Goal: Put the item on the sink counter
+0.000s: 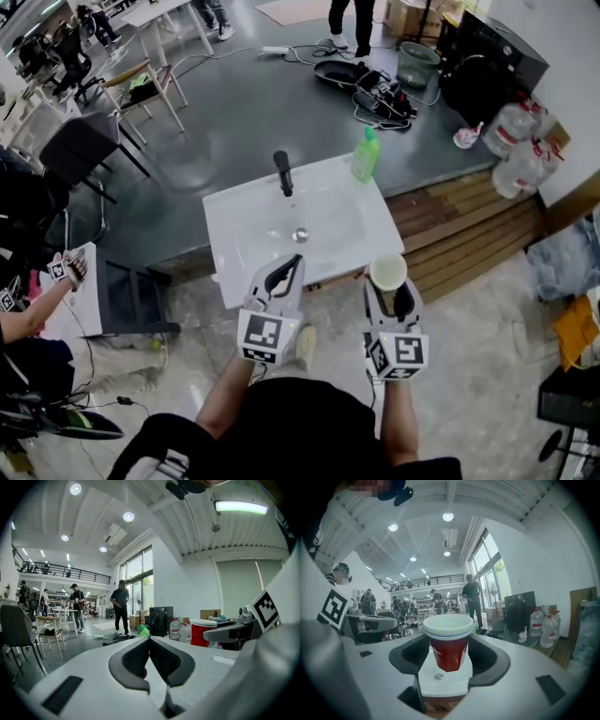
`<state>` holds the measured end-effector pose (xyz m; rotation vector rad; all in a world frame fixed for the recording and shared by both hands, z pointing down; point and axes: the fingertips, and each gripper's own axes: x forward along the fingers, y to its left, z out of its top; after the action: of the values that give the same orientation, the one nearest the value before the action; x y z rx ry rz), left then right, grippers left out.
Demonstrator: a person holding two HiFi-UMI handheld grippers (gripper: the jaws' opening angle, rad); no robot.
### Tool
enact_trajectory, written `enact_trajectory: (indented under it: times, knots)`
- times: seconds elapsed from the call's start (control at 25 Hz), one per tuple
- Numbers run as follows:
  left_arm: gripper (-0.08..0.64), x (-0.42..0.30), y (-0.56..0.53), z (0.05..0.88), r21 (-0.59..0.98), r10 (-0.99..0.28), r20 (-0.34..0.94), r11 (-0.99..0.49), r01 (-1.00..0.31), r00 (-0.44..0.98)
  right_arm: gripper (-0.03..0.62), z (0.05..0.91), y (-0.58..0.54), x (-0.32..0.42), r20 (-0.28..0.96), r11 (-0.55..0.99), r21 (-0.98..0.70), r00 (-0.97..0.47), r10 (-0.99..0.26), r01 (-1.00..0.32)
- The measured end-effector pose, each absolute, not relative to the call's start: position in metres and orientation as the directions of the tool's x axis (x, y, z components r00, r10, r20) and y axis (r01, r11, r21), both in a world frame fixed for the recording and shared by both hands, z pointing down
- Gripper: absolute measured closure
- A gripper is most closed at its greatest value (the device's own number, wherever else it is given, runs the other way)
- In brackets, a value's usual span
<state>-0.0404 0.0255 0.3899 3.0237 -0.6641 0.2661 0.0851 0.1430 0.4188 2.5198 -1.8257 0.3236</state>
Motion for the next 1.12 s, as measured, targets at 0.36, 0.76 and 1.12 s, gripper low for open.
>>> enact_trajectory:
  times: [0.36, 0.76, 1.12]
  knots:
    - [0.558, -0.034, -0.021, 0.395, -0.002, -0.416, 0.164, -0.907, -0.422, 0.894, 0.333, 0.426, 0.097, 0.091, 0.17, -0.315, -0.11, 0.294, -0.94, -0.943]
    - [0.558, -0.031, -0.057, 0.393, 0.005, -0.433, 0.158, -0.898, -0.439, 0.887, 0.333, 0.423, 0.055, 0.096, 0.161, -0.29, -0.102, 0.272, -0.949, -0.951]
    - [0.558, -0.034, -0.078, 0.389, 0.01, -0.455, 0.147, -0.887, -0.462, 0.878, 0.333, 0.42, 0.028, 0.096, 0.154, -0.26, -0.093, 0.244, -0.957, -0.961]
